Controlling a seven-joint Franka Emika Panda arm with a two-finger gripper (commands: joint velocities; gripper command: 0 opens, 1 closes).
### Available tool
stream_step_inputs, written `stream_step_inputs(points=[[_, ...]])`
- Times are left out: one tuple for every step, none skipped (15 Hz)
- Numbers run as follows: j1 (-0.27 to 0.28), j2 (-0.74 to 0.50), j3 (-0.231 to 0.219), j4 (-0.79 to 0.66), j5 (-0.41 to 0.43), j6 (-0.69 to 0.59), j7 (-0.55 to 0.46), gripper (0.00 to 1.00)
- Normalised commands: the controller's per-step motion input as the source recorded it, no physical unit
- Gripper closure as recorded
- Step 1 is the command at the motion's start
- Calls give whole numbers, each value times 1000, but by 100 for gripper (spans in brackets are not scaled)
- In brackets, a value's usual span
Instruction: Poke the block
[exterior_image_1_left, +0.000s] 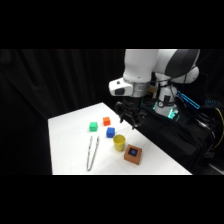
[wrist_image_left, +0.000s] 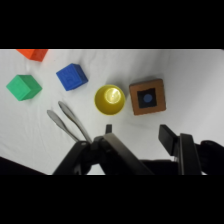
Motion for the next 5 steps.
stream_step_inputs(points=[[-102,-133,69,108,157,-242,-151,0],[-97,-131,69,107,167,-227,-153,0],[-92,-126,69,104,180,-205,-153,0],[-87,-114,69,111,210,-196,-169,0],[-80,-83,82,152,150,-280,-62,0]])
